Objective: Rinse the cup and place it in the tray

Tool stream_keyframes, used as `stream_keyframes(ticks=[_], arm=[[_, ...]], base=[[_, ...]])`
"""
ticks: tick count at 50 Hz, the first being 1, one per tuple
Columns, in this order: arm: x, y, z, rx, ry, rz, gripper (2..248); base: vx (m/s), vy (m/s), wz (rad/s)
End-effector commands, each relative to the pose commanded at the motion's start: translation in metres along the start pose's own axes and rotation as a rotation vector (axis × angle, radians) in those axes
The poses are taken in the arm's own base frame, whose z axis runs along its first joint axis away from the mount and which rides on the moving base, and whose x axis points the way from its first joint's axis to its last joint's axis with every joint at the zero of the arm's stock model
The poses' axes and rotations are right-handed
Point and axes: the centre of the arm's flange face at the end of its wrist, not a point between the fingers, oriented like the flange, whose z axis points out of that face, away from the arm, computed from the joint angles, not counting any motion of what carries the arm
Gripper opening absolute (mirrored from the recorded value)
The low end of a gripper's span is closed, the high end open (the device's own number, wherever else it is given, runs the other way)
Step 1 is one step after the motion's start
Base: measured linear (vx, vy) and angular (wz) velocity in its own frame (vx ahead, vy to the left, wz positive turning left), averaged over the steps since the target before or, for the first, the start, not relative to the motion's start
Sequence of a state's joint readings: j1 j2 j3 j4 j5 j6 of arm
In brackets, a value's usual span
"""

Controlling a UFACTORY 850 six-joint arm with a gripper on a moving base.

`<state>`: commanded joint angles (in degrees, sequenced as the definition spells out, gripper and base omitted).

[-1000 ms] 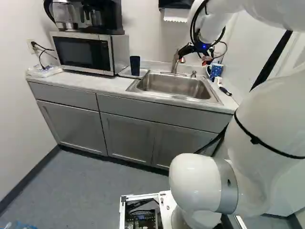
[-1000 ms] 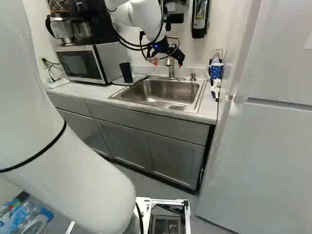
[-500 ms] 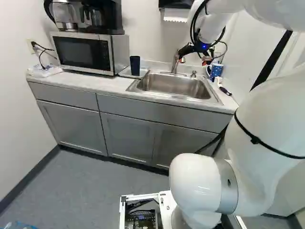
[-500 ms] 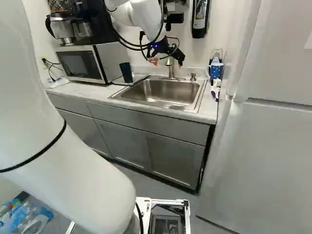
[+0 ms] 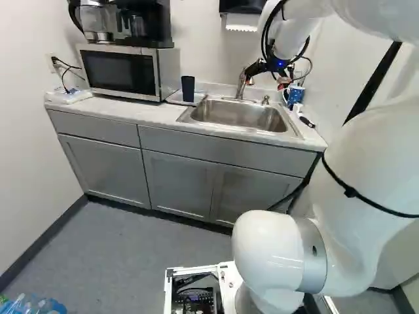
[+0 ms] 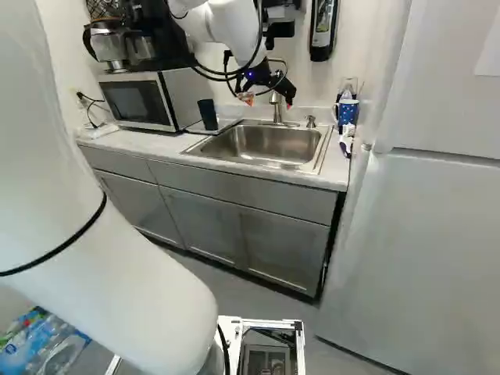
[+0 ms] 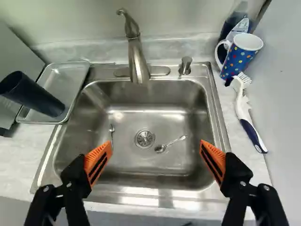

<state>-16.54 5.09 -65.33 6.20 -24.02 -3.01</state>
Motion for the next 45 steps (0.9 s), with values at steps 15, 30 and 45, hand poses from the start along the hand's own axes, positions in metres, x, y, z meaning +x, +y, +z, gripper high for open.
stream_keyframes(ticks=[15,30,45], arm=[[0.0000,0.0000,0.0000,0.000,0.000,0.000,247],[0.0000,0.0000,0.0000,0.000,0.000,0.000,247],[0.0000,0.0000,0.0000,0.000,0.000,0.000,247]], base=[[-0.141,0.051,-0.001],[-0.156,0.053,-0.001],[-0.183,0.072,0.004]])
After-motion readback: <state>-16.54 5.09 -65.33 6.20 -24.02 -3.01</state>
